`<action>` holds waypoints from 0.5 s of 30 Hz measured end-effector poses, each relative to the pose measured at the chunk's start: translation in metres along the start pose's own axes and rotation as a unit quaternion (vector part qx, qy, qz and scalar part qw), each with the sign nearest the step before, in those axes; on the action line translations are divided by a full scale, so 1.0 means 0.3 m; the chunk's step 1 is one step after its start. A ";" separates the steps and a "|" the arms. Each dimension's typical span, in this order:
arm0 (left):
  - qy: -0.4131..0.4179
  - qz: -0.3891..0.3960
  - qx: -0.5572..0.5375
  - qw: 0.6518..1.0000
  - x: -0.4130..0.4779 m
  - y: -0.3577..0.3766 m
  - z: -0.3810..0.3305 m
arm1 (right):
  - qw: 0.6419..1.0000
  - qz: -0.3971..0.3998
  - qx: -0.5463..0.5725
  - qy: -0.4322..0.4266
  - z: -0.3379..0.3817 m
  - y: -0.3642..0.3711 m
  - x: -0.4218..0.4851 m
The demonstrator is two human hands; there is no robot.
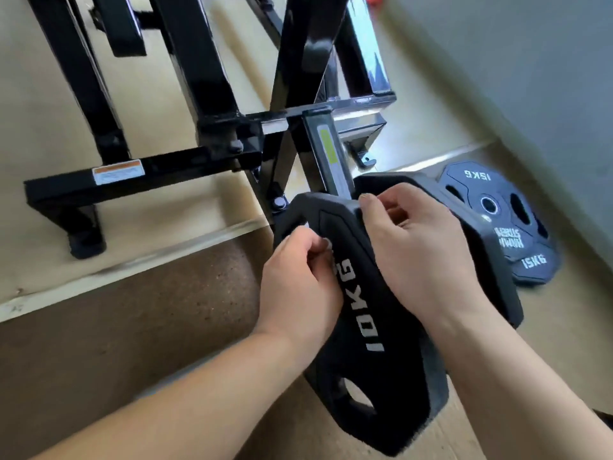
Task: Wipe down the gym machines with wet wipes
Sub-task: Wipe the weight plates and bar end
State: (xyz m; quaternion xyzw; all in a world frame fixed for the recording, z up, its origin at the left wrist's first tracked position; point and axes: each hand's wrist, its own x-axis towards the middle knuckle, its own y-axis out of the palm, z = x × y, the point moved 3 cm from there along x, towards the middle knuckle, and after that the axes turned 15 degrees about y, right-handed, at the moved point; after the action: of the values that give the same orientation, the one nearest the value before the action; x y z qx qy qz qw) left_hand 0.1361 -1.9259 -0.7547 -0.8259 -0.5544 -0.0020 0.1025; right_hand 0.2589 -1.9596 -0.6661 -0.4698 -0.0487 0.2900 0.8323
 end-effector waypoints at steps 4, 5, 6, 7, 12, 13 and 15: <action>0.003 -0.020 -0.017 1.000 0.031 0.001 0.007 | 0.998 -0.018 0.052 -0.026 -0.004 -0.007 0.030; 0.002 -0.028 -0.026 0.999 0.037 -0.004 0.007 | 0.997 -0.031 0.053 -0.041 0.000 -0.007 0.023; 0.005 -0.038 -0.031 0.999 0.041 -0.009 0.004 | 0.997 -0.047 0.035 -0.057 0.006 -0.010 0.018; 0.009 -0.047 -0.033 0.998 0.037 -0.015 -0.009 | 0.996 -0.060 0.017 -0.071 0.016 -0.019 0.008; 0.055 0.017 -0.044 0.997 -0.130 -0.005 -0.092 | 0.992 0.074 0.060 -0.080 -0.088 -0.043 -0.080; 0.069 0.037 -0.045 0.996 -0.163 -0.008 -0.100 | 0.989 0.093 0.081 -0.080 -0.134 -0.035 -0.119; 0.101 0.064 -0.018 0.993 -0.180 -0.017 -0.098 | 0.988 0.073 0.111 -0.083 -0.217 -0.014 -0.180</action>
State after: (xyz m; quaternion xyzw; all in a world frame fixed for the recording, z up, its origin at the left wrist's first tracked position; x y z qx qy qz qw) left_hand 0.1139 -1.9785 -0.7314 -0.8571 -0.4868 -0.0889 0.1433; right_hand 0.2392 -2.0388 -0.6884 -0.3509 -0.0504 0.3920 0.8489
